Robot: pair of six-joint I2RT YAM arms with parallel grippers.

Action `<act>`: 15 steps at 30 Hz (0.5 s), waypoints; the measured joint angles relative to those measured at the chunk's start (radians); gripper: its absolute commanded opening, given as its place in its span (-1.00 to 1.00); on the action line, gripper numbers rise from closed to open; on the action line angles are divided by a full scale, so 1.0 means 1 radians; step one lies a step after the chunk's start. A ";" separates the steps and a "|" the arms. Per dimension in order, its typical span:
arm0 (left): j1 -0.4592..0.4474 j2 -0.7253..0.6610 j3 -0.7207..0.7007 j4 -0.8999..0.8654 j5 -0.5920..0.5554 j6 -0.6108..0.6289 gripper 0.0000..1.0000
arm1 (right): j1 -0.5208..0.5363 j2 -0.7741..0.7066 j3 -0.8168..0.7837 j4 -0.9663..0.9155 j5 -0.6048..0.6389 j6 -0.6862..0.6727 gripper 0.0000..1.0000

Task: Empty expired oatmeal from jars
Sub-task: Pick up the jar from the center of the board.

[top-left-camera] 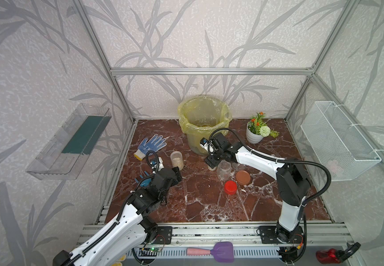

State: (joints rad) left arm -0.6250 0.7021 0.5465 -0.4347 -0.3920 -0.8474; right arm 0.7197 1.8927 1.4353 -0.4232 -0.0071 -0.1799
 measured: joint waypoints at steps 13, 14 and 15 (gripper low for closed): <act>0.000 -0.005 -0.007 0.001 -0.003 0.007 0.66 | -0.007 0.040 0.023 0.000 -0.002 0.021 -0.06; 0.000 -0.005 -0.008 0.001 -0.003 0.008 0.66 | -0.007 0.040 0.023 0.000 -0.002 0.024 -0.13; 0.000 -0.005 -0.009 0.002 -0.003 0.009 0.66 | -0.007 0.040 0.023 0.000 -0.002 0.023 -0.18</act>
State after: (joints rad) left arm -0.6250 0.6968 0.5373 -0.4332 -0.3954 -0.8387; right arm 0.7124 1.9331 1.4578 -0.4236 -0.0086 -0.1570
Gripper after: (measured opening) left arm 0.829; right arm 0.550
